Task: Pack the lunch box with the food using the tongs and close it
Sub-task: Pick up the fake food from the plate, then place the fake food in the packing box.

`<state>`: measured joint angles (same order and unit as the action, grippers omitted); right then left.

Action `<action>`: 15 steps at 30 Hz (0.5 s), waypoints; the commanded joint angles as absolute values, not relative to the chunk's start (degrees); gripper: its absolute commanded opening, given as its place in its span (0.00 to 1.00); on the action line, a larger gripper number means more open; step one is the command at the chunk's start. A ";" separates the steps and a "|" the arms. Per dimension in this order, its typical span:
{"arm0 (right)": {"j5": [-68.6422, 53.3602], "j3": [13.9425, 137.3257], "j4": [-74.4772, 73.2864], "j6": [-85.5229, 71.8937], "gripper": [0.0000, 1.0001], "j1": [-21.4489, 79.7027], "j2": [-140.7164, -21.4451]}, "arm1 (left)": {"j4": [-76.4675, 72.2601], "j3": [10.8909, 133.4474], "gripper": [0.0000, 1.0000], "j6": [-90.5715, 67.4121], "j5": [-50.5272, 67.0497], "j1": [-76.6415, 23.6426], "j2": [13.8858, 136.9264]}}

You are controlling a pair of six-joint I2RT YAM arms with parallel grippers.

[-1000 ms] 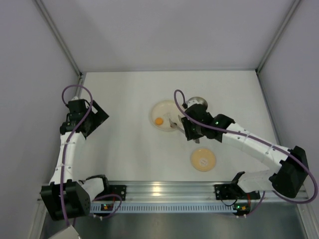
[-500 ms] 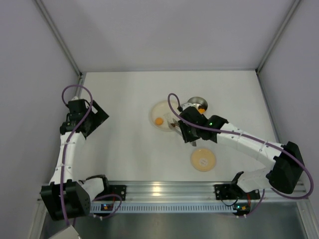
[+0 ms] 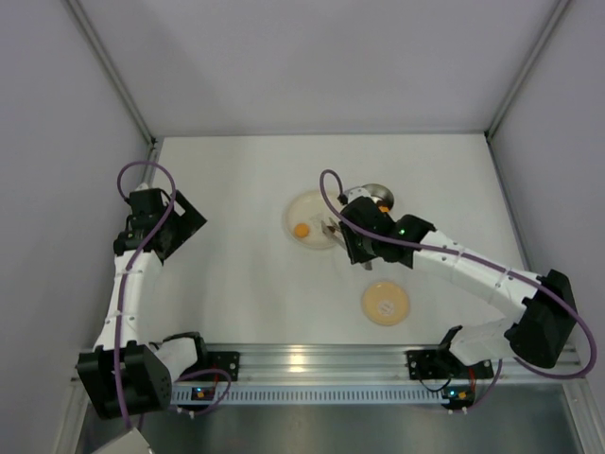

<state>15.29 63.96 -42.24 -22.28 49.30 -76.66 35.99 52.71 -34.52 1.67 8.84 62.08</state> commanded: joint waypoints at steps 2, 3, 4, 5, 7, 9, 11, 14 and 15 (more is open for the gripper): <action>18.28 69.17 -41.75 -21.54 0.26 47.38 -74.18 | 33.57 52.03 0.99 -33.93 1.49 8.61 61.52; 18.28 69.34 -41.75 -21.36 0.26 46.76 -73.48 | 33.66 52.03 0.98 -33.93 1.49 8.61 61.52; 18.28 69.69 -41.84 -21.01 0.26 45.28 -73.22 | 33.66 52.03 0.99 -33.93 1.49 8.61 61.52; 18.19 69.87 -42.01 -20.57 0.26 44.39 -72.86 | 33.66 52.03 0.98 -33.93 1.49 8.61 61.52; 18.02 69.70 -42.27 -20.04 0.27 41.76 -71.99 | 33.66 52.03 0.99 -34.01 1.49 8.61 61.52; 17.93 69.44 -42.36 -19.51 0.26 39.91 -71.02 | 33.66 52.03 0.98 -33.93 1.49 8.61 61.44; 17.67 68.82 -42.19 -18.90 0.27 37.10 -70.49 | 33.58 52.03 0.99 -33.93 1.58 8.61 61.44; 16.61 67.85 -41.66 -18.55 0.27 34.37 -69.17 | 33.66 52.03 0.98 -33.93 1.58 8.61 61.44; 16.44 67.76 -41.49 -18.54 0.27 34.02 -68.82 | 33.66 52.03 0.99 -33.93 1.58 8.61 61.52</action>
